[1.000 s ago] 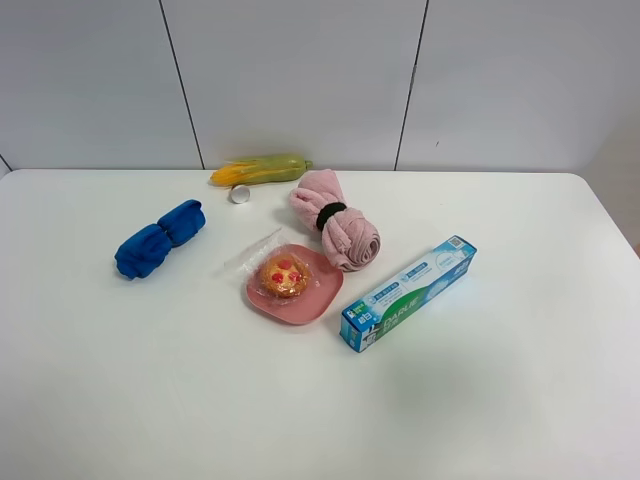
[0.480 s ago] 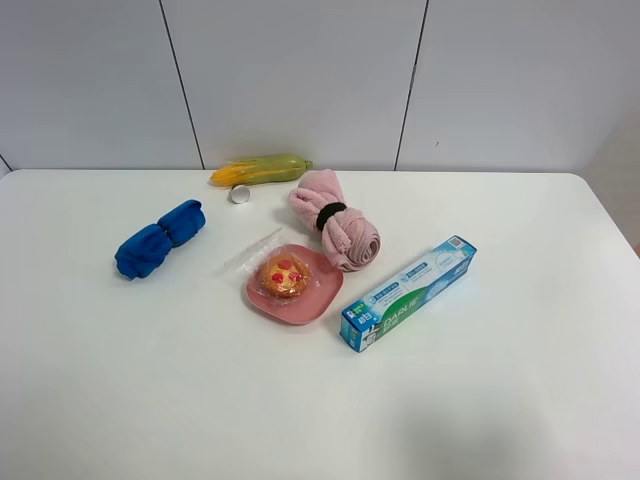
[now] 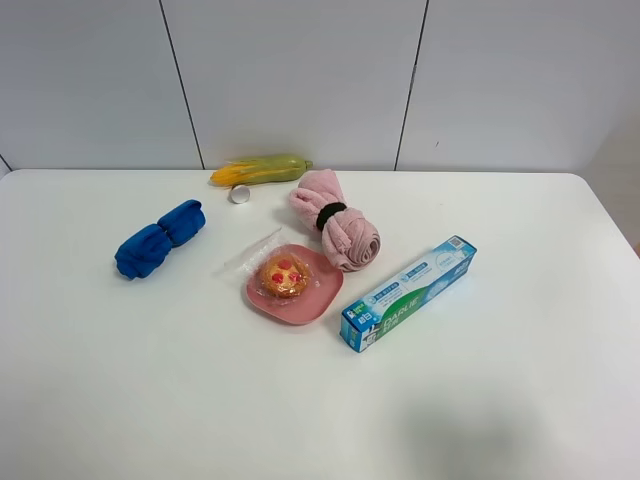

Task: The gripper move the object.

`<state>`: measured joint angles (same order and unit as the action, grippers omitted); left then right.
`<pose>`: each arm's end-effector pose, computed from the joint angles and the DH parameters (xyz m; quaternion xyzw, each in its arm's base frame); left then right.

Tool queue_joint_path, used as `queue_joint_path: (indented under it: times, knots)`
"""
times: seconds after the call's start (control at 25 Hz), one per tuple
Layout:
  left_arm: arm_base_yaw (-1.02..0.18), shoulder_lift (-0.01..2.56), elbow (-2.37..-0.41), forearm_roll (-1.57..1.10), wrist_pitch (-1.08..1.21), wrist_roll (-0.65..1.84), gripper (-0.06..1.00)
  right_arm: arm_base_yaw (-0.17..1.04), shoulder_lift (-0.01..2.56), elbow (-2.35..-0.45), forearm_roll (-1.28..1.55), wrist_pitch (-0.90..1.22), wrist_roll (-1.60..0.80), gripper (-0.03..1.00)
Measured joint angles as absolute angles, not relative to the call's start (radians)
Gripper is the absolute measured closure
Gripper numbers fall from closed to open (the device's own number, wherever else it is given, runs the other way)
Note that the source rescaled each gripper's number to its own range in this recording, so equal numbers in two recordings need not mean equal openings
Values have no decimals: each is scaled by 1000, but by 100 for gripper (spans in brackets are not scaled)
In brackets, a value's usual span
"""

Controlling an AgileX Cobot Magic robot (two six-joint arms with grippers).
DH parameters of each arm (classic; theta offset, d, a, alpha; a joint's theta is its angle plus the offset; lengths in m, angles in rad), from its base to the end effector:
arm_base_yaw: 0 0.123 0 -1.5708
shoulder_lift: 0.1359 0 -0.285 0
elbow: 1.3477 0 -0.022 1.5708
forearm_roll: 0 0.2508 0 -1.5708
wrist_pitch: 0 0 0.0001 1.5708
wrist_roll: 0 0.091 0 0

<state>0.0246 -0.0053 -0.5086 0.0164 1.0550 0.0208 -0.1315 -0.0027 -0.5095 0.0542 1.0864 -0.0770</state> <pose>-0.0065 0.0011 0.2801 -0.0020 0.8480 0.0202 0.5295 -0.0069 0.0053 0.2779 0.0218 0.8561 -0.0267 0.5156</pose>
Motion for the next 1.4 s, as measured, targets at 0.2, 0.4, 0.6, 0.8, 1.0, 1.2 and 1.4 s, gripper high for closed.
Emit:
queue_joint_path:
  times: [0.2,0.4,0.6,0.8,1.0,1.2,1.4]
  knots:
    - [25,-5,-509,16,1055,21,-6,-132,-3,-501,47,1070,-71,9]
    - [25,-5,-509,16,1055,21,-6,-132,-3,-500,47,1070,-36,9]
    - [25,-5,-509,16,1055,21,-6,-132,-3,-500,47,1070,-29,9]
    - [25,-5,-509,16,1055,21,-6,-132,-3,-500,38,1070,-17,9]
    - [25,-5,-509,16,1055,21,-6,-132,-3,-500,37,1070,-11,9]
    - [25,-5,-509,16,1055,21,-6,-132,-3,-500,37,1070,-11,9]
    - [25,-5,-509,16,1055,21,-6,-132,-3,-500,37,1070,-11,9]
